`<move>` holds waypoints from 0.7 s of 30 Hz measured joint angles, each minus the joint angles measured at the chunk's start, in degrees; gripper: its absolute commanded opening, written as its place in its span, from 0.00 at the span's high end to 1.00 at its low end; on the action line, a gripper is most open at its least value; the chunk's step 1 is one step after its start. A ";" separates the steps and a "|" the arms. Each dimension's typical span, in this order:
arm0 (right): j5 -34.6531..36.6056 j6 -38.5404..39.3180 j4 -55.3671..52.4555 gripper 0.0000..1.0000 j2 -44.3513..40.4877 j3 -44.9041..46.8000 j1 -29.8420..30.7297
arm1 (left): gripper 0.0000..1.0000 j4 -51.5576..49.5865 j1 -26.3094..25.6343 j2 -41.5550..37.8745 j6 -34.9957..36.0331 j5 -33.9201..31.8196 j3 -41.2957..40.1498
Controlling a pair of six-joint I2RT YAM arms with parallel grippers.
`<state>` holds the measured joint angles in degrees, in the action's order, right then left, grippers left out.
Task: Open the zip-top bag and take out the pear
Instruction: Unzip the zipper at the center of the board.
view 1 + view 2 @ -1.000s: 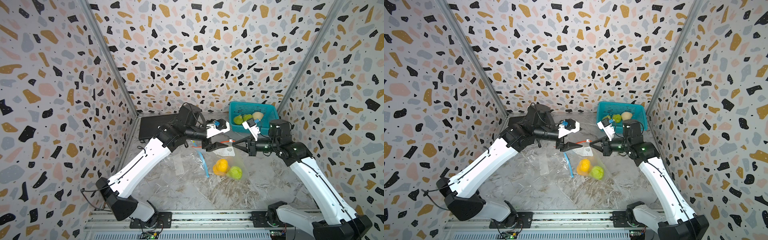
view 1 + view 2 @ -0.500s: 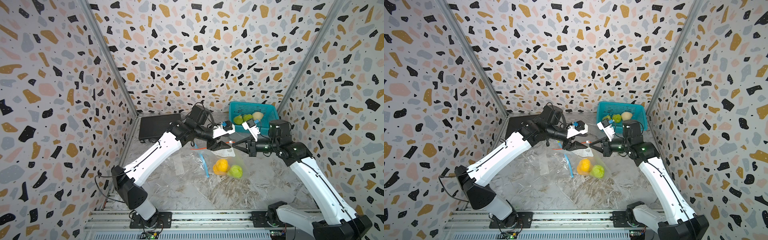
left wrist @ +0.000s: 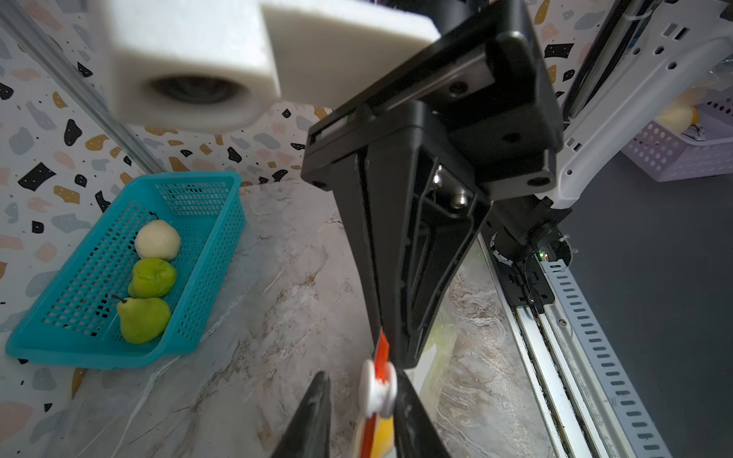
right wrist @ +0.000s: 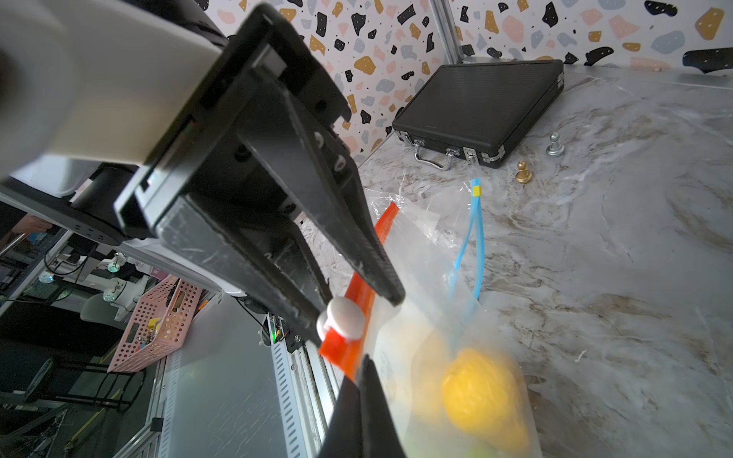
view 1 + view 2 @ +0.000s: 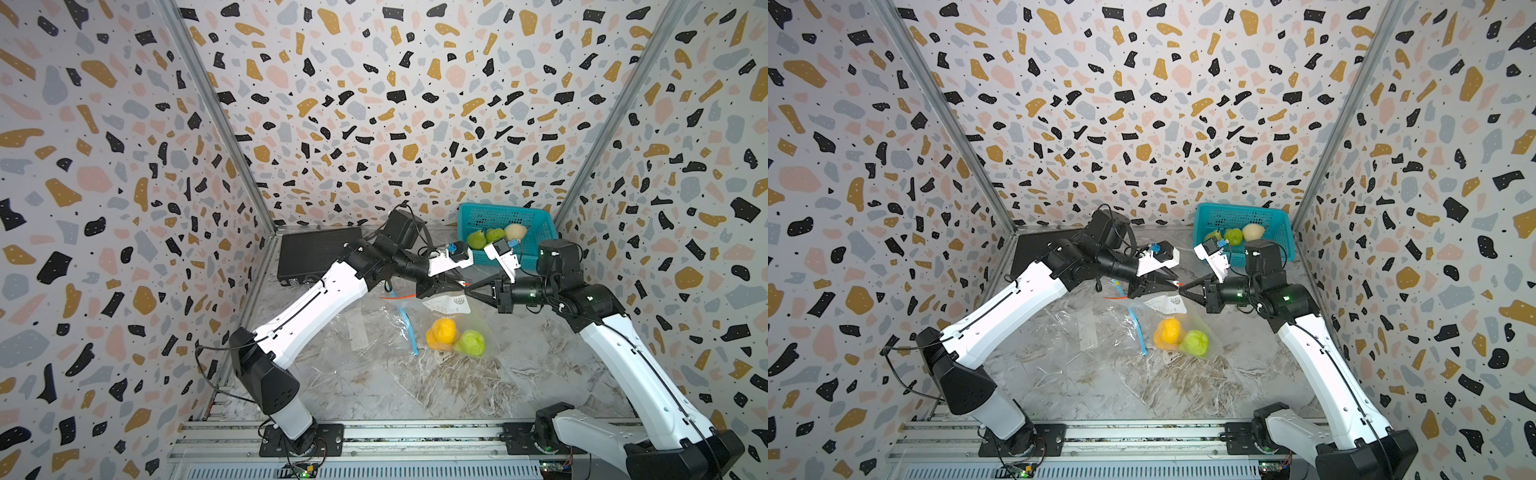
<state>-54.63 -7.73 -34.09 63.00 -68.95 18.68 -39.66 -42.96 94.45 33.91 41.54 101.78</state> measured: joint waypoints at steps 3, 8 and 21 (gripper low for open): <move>-0.02 0.00 0.00 1.00 0.00 0.00 -0.02 | 0.77 -0.13 -0.09 0.13 0.00 -0.02 0.44; -0.02 0.00 0.00 1.00 0.00 0.00 -0.02 | 0.78 -0.20 -0.24 0.13 -0.02 -0.02 0.90; 0.17 -0.04 -0.07 1.00 0.00 0.13 0.00 | 0.87 -2.64 -0.24 1.16 0.15 -0.02 3.21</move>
<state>-54.46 -7.77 -34.15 63.00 -68.82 18.68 -42.30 -43.20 95.61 34.06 41.52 104.99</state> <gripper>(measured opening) 0.040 0.130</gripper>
